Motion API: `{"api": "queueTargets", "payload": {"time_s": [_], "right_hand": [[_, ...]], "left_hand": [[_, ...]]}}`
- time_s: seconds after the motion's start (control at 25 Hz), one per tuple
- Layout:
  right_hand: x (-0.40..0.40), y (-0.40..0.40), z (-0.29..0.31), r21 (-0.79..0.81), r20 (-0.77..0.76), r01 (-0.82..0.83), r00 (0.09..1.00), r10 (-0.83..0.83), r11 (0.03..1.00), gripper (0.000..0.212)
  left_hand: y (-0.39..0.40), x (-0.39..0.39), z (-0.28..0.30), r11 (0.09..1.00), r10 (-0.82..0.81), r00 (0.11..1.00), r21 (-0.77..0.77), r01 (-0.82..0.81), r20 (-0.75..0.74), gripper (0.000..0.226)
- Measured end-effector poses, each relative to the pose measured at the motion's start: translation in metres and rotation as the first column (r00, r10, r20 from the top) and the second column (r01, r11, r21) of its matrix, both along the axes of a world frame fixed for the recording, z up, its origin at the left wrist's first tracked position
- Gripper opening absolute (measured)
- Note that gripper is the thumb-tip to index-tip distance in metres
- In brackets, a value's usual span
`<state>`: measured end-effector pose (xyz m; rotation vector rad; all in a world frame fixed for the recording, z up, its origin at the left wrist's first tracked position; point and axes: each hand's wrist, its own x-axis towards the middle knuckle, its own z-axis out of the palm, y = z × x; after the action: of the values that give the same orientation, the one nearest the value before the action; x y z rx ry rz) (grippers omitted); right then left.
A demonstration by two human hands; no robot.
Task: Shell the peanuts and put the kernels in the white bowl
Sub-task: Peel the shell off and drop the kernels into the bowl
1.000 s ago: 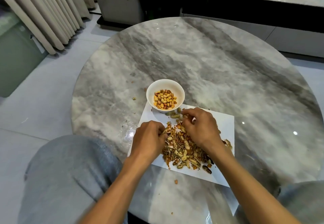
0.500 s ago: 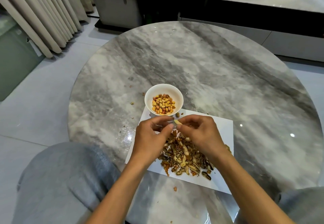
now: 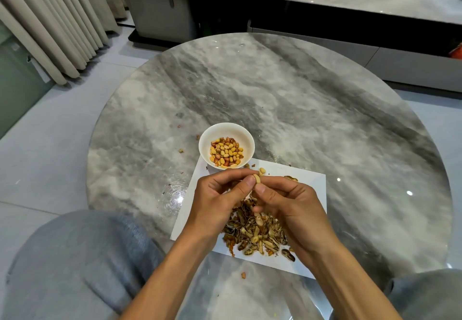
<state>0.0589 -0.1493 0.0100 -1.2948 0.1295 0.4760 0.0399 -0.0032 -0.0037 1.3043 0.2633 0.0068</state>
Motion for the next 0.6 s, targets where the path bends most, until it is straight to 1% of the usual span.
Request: {"api": "queueTargets", "payload": {"time_s": [0.16, 0.28, 0.4, 0.48, 0.6], "right_hand": [[0.0, 0.001, -0.003, 0.055, -0.049, 0.024, 0.999, -0.022, 0.998, 0.018], [0.001, 0.003, -0.006, 0.085, -0.073, 0.012, 0.997, -0.006, 0.996, 0.02], [0.001, 0.005, -0.009, 0.048, -0.034, 0.042, 0.999, -0.04, 0.998, 0.025], [-0.001, 0.006, -0.01, 0.021, 0.008, 0.11, 0.994, -0.11, 0.994, 0.023], [-0.004, 0.007, -0.012, -0.033, 0.072, 0.179, 0.982, -0.176, 0.983, 0.018]], "left_hand": [[-0.001, 0.002, 0.0, 0.997, -0.037, 0.999, -0.065, 0.036, -0.019, 0.02], [-0.001, 0.003, -0.004, 0.992, -0.057, 0.997, -0.114, 0.05, -0.055, 0.021], [-0.004, 0.001, -0.005, 0.975, -0.029, 0.994, -0.223, 0.004, -0.108, 0.029], [-0.01, 0.0, -0.006, 0.98, -0.001, 0.994, -0.199, -0.022, -0.112, 0.033], [-0.018, -0.002, -0.003, 0.982, 0.041, 0.994, -0.178, -0.058, -0.099, 0.033]]}}
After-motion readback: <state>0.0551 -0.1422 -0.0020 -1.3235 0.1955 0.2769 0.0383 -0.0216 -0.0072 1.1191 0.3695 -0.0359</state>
